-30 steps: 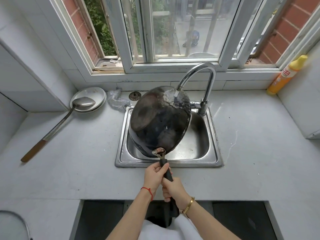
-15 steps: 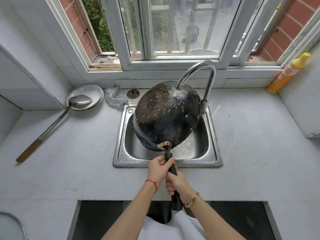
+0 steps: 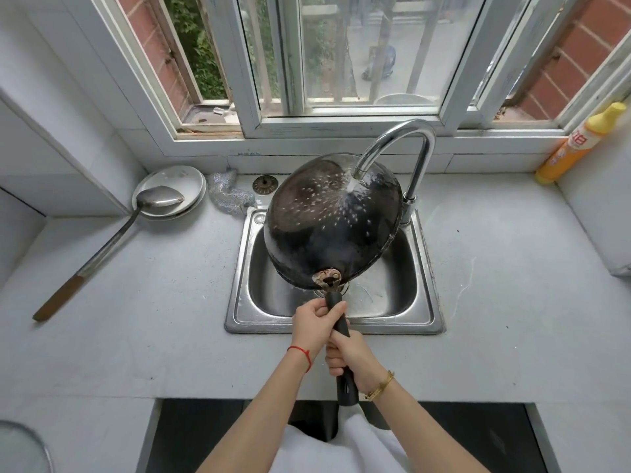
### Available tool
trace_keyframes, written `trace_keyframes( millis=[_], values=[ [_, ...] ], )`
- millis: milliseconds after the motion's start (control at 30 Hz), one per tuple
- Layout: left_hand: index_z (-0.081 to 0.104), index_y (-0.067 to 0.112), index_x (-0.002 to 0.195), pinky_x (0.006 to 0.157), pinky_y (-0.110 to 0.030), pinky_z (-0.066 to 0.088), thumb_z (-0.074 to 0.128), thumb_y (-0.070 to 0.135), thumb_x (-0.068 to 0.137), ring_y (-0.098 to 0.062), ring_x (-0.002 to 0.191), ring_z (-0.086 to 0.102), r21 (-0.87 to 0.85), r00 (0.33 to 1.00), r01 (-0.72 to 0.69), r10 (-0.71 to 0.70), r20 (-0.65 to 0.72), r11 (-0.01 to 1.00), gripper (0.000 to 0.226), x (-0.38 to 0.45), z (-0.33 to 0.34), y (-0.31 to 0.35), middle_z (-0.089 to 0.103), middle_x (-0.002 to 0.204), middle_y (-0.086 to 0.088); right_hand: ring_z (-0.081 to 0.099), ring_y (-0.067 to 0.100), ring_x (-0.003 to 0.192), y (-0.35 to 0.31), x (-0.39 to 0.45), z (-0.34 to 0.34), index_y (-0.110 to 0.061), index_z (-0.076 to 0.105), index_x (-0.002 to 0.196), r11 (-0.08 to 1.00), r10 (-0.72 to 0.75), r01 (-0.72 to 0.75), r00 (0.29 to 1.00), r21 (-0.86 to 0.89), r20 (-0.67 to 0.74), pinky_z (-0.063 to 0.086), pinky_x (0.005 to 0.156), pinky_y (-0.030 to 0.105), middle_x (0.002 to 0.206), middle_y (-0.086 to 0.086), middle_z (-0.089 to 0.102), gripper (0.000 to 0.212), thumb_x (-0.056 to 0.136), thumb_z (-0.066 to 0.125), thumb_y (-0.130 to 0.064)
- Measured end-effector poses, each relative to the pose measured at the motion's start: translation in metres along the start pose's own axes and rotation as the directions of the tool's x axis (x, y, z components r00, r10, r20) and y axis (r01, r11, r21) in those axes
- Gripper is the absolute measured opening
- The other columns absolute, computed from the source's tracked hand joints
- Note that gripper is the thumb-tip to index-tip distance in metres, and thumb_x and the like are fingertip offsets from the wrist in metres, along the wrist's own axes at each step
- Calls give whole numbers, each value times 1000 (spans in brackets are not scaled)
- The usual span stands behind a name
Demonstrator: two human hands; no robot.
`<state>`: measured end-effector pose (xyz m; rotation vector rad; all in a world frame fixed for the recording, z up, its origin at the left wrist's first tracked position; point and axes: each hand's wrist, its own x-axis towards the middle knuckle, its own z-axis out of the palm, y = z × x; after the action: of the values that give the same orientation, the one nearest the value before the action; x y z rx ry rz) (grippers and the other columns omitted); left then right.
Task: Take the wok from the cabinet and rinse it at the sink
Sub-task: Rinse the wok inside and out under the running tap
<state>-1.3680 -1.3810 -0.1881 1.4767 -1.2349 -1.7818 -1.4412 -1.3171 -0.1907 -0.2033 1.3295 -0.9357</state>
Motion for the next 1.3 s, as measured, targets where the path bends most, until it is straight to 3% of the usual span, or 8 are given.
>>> trace_keyframes(
  millis=[233, 567, 1300],
  values=[
    [68, 2, 91, 73, -31, 61, 73, 22, 85, -20, 74, 75, 19, 999, -39, 39, -15, 999, 22, -2, -8, 4, 76, 80, -15, 28, 8, 37, -3, 3, 6, -19, 37, 58, 1000, -2, 2, 999, -1, 40, 26, 35, 19, 47, -5, 30, 41, 95, 55, -19],
    [69, 10, 93, 80, -38, 61, 71, 26, 86, -18, 80, 75, 39, 1000, -21, 21, -12, 999, 18, -13, -12, -2, 77, 81, -5, 30, 8, 37, 6, -4, 5, -19, 40, 58, 999, 15, -13, 998, -30, 59, 29, 35, 19, 47, -4, 33, 41, 96, 55, -22],
    [69, 0, 95, 67, -30, 60, 74, 15, 84, -22, 73, 75, -22, 1000, 13, -13, 1, 1000, 20, -46, 13, -15, 75, 83, -17, 27, 9, 38, 31, -34, -16, -19, 35, 60, 1000, 12, -13, 1000, 21, 23, 25, 36, 19, 50, -2, 27, 41, 96, 54, -21]
  ],
)
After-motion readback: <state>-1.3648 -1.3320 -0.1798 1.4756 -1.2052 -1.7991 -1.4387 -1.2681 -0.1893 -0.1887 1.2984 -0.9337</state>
